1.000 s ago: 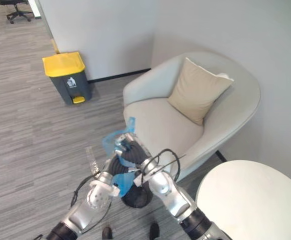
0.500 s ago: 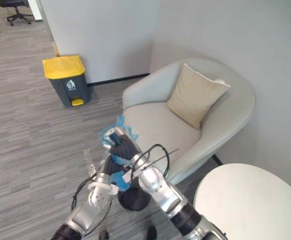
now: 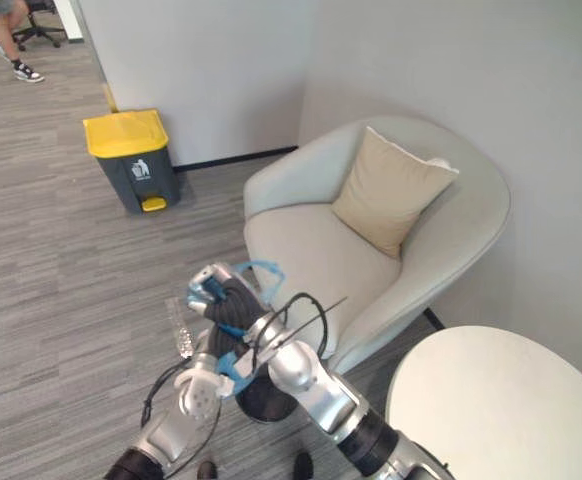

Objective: Gather rubbish on tea table into small bin, then transfer packed bag to large trash can.

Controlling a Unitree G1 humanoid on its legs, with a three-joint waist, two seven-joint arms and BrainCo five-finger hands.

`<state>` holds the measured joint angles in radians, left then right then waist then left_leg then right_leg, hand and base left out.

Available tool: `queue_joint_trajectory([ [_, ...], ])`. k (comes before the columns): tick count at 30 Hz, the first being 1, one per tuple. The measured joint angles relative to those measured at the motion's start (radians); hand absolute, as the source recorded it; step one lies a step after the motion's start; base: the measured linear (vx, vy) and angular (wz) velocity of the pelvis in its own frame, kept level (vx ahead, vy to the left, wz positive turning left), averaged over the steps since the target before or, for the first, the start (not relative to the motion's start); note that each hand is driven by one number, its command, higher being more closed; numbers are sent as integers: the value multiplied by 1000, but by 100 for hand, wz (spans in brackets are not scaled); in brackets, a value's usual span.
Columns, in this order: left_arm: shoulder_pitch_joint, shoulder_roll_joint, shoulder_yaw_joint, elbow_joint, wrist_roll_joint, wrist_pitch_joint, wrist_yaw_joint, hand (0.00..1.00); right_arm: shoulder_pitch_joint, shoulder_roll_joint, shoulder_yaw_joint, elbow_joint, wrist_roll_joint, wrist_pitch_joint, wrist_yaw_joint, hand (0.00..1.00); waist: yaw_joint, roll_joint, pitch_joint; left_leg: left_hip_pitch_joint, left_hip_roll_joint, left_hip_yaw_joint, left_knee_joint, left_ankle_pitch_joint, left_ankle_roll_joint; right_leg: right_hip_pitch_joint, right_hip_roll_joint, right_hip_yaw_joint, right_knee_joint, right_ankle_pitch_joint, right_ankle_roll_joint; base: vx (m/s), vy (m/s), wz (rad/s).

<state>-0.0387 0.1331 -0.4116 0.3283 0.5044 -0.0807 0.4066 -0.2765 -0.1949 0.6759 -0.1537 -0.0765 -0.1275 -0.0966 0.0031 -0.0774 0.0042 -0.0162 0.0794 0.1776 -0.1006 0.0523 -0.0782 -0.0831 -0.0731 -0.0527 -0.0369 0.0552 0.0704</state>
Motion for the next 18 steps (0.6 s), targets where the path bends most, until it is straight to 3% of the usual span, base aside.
queue_joint_trajectory([
  [4,11,-1,2,0,-27,0,-6,100,22,0,-20,0,-16,-9,0,100,-3,0,0,0,0,0,-1,0,0,0,0,0,0,0,0,0,0,0],
  [5,15,-1,2,0,-34,0,-15,100,35,0,-34,0,-38,-14,0,0,-3,0,0,0,0,0,-1,0,0,0,0,0,0,0,0,0,0,0],
  [12,36,-2,2,-3,-57,-1,-41,100,89,-16,-86,2,-154,-64,-9,0,-4,0,0,-1,-1,-1,-1,0,0,0,-2,0,0,-1,2,0,0,0],
  [18,66,0,3,-47,-78,-2,-44,100,147,-100,-121,33,-289,-87,-44,0,-4,0,0,-5,-3,-5,-1,-1,1,-1,-5,-5,0,-4,5,0,0,2],
])
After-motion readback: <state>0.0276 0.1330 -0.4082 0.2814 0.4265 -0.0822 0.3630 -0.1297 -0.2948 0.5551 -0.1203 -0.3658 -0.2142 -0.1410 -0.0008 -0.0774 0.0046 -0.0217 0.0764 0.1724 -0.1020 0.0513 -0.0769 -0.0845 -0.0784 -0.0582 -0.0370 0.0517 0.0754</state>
